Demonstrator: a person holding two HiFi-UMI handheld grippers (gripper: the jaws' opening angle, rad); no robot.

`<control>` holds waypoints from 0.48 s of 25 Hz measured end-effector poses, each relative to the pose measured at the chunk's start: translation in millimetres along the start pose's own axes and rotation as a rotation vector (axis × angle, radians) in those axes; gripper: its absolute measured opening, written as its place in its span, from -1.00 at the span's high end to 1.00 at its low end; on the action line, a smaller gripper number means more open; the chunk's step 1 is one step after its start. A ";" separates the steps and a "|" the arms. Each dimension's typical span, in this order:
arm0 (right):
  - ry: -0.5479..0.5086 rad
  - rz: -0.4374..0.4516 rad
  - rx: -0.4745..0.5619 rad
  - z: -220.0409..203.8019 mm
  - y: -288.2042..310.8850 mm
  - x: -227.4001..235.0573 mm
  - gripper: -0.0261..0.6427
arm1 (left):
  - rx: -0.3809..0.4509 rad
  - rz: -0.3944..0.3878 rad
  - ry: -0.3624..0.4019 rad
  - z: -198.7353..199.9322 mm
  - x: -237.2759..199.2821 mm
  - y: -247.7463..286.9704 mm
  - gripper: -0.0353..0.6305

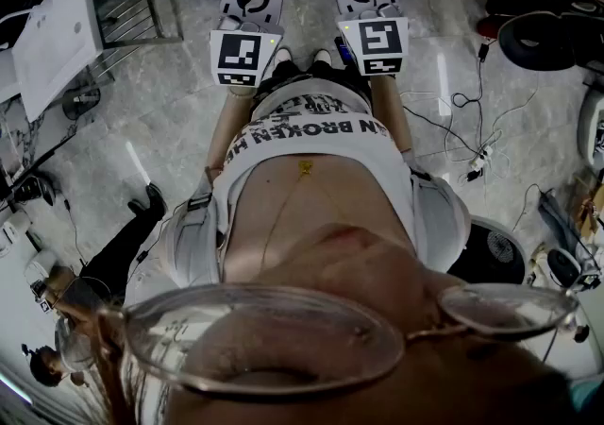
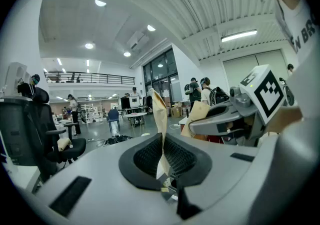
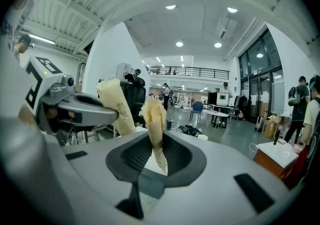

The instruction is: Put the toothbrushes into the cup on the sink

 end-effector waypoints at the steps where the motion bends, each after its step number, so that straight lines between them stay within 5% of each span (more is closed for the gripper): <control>1: -0.001 0.002 -0.001 -0.8 -1.0 1.3 0.69 | -0.001 0.002 0.000 -0.3 1.6 0.5 0.83; 12: 0.012 0.040 0.040 -6.7 -14.5 29.4 0.69 | 0.015 0.012 -0.019 1.2 26.5 19.4 0.83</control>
Point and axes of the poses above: the fingertips, and each gripper's own axes: y forward along the fingers, x to its right, z out of its top, the point moved 8 cm from there along -y, backward along the fingers, and after that the axes turned 12 degrees about x, right-handed, at the moved point
